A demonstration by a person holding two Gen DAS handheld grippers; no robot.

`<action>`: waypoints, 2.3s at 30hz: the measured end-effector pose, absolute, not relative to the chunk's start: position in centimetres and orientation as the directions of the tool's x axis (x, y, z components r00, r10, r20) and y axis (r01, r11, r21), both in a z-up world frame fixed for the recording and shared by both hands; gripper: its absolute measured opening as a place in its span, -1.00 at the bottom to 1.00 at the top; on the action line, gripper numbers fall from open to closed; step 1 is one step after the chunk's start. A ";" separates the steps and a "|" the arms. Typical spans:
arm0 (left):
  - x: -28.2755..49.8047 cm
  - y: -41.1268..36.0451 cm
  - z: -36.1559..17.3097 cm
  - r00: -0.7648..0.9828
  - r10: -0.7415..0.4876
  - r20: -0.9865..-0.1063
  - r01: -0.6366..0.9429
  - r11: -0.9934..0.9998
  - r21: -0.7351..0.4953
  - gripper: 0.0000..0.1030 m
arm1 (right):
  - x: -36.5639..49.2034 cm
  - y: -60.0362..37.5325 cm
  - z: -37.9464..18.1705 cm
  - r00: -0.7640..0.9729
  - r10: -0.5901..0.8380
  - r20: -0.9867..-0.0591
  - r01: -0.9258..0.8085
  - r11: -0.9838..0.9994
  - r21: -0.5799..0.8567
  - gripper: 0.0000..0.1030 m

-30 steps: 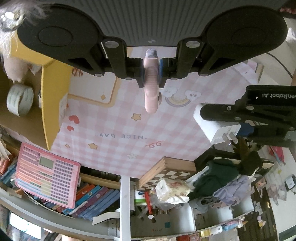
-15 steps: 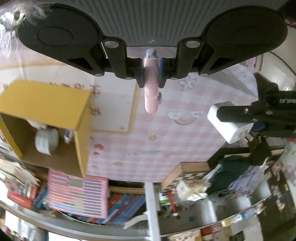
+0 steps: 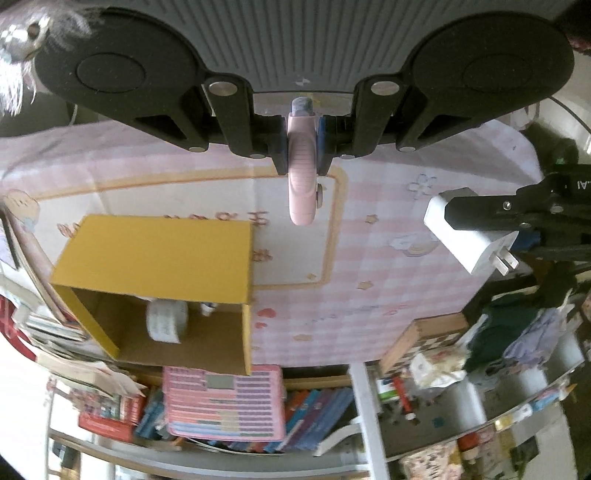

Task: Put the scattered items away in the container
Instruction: 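Lift and carry the white plug and pink cylinder in both grippers over the yellow box, then lower the plug and pink cylinder into the box and open both grippers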

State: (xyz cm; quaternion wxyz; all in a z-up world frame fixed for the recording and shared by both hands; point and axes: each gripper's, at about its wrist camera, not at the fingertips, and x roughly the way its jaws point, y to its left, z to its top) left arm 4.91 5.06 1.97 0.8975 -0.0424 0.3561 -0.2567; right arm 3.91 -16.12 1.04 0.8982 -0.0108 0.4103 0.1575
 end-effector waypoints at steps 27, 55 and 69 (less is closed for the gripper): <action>10.9 -6.8 2.3 0.543 -0.560 -0.626 0.522 0.808 -0.271 -0.16 | 8.5 -27.3 0.4 0.607 0.206 -0.767 -0.203 0.974 0.101 -0.73; 26.6 -15.7 0.5 0.657 -0.298 -0.692 0.422 0.907 0.010 -0.16 | 27.4 -29.9 -0.1 0.646 0.227 -0.729 -0.470 0.871 -0.145 -0.73; 30.0 -17.1 -2.4 0.622 -0.207 -0.755 0.386 0.920 0.065 -0.15 | 31.6 -28.3 -3.7 0.565 0.160 -0.809 -0.572 0.783 -0.245 -0.72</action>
